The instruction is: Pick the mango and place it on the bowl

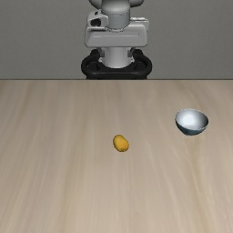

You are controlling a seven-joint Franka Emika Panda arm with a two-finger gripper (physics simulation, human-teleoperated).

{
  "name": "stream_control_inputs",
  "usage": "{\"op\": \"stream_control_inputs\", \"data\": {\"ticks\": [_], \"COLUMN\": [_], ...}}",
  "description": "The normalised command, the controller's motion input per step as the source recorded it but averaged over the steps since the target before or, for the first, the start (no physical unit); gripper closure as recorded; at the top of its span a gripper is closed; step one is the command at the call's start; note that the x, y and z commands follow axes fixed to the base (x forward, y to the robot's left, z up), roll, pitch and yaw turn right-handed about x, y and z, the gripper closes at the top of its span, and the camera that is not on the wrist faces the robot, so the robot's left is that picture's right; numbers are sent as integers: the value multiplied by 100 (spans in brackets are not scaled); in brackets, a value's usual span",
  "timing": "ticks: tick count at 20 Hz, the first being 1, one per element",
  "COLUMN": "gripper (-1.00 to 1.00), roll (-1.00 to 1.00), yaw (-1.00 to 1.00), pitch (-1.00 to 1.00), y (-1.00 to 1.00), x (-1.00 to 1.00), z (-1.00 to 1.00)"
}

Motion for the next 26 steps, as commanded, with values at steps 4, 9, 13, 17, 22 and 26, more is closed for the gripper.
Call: {"op": "stream_control_inputs", "data": {"ticks": [4,9,13,17,22,26], "gripper": [-100,-100,-100,-100,-100,-100], "roll": [0,0,0,0,0,0], "yaw": [0,0,0,0,0,0], "pitch": [0,0,0,0,0,0], "y": [0,0,25,0,0,0], "x": [100,100,75,0,0,0], "z": [0,0,0,-100,-100,-100]}}
